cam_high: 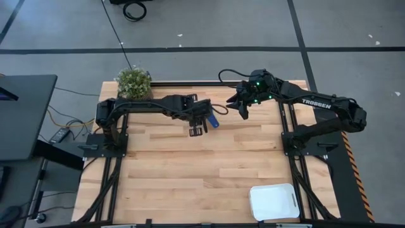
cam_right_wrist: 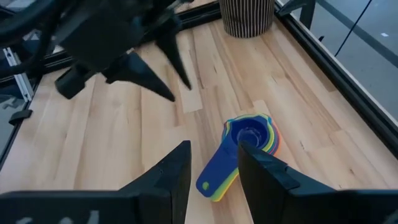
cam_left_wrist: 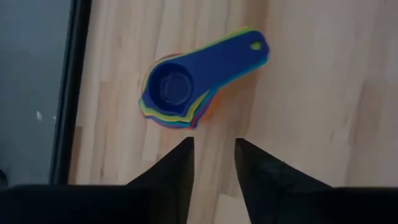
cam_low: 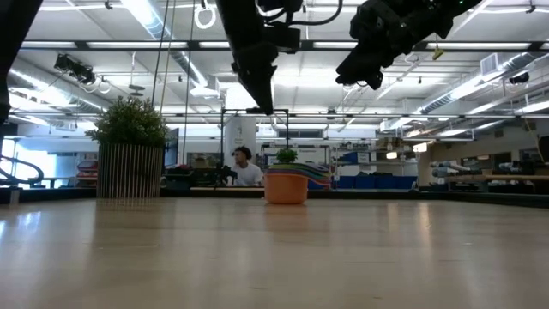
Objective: Nest measuring cups in basket
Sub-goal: Put the stacked measuring cups into the white bin
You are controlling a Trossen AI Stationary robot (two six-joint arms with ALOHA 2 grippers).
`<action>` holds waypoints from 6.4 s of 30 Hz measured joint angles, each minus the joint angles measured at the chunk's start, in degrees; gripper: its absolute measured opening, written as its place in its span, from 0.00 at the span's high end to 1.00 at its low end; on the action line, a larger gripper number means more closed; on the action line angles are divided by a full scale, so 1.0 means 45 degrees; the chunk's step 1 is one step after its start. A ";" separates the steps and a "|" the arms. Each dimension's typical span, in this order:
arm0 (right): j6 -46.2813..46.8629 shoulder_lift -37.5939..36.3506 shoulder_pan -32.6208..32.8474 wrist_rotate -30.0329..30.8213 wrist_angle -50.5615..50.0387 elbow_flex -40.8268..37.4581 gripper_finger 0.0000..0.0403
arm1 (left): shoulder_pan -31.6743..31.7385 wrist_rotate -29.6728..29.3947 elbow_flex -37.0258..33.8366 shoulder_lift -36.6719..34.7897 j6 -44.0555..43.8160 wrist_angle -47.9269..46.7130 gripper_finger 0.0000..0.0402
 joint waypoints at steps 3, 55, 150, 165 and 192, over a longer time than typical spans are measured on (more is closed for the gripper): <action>0.0000 0.0004 0.0000 0.0008 -0.0068 0.0000 0.66 | 0.0341 0.0479 0.0000 0.0000 -0.0423 0.0100 0.65; -0.0097 0.0024 0.0024 0.0986 -0.1578 0.0000 0.78 | 0.0580 0.1787 -0.0005 0.0000 -0.3891 -0.1673 0.85; 0.2794 0.3366 0.0622 -0.0483 0.0471 0.0005 0.43 | 0.0243 0.3309 -0.0005 -0.0850 -0.9107 -0.2401 1.00; 0.2101 0.3371 0.0612 -0.1083 0.0102 0.0005 0.43 | -0.2307 -0.0459 0.0000 -0.2973 -0.9914 -0.3329 1.00; 0.2001 0.3366 0.0593 -0.1117 0.0264 0.0005 0.43 | -0.4306 -0.6382 -0.9462 -0.8018 -1.3064 0.8114 1.00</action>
